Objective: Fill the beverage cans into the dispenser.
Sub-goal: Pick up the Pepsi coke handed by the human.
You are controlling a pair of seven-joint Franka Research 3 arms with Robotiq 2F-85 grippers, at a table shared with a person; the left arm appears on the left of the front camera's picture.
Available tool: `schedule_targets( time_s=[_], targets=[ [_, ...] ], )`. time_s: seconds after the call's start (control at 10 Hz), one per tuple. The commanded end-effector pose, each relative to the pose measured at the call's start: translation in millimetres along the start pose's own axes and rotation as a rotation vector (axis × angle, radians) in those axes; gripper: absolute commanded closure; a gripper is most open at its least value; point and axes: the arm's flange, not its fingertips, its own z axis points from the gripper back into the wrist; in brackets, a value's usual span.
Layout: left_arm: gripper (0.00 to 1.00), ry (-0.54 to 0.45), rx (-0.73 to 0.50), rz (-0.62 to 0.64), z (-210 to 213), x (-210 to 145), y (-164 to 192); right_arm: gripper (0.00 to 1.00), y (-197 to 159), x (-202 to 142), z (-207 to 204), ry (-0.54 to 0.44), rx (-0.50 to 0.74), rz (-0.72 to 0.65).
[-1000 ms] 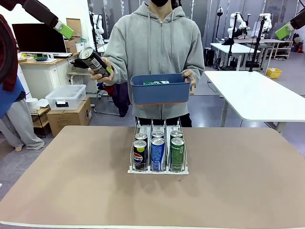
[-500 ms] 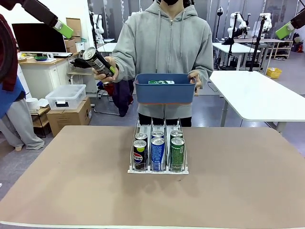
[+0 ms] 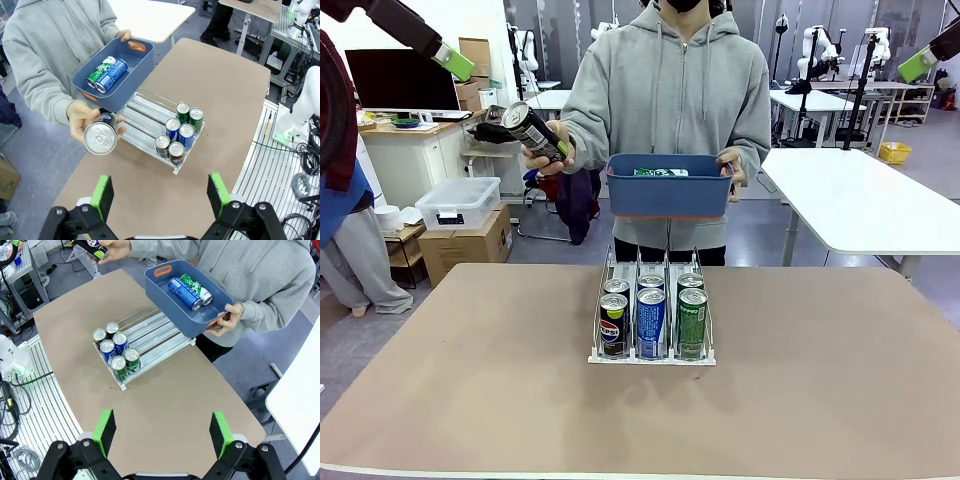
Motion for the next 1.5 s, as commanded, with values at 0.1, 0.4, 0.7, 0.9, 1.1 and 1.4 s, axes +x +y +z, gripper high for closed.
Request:
schedule_targets(
  time_s=[0.1, 0.4, 0.7, 0.9, 1.1, 1.4],
  targets=[
    [0.00, 0.000, -0.001, 0.002, 0.1, -0.9, -0.1, 0.00, -0.1, 0.0, -0.2, 0.000, 0.001, 0.000],
    [0.00, 0.000, -0.001, 0.002, 0.1, -0.9, -0.1, 0.00, -0.1, 0.0, -0.2, 0.000, 0.001, 0.000],
    [0.00, 0.000, -0.001, 0.002, 0.1, -0.9, -0.1, 0.00, -0.1, 0.0, -0.2, 0.000, 0.001, 0.000],
    [0.00, 0.000, -0.001, 0.002, 0.1, -0.9, -0.1, 0.00, -0.1, 0.0, -0.2, 0.000, 0.001, 0.000],
    [0.00, 0.000, -0.001, 0.002, 0.1, -0.9, -0.1, 0.00, -0.1, 0.0, -0.2, 0.000, 0.001, 0.000],
    [0.00, 0.000, 0.000, 0.000, 0.0, 0.0, 0.0, 0.00, -0.1, 0.0, -0.2, 0.000, 0.001, 0.000]
  ],
)
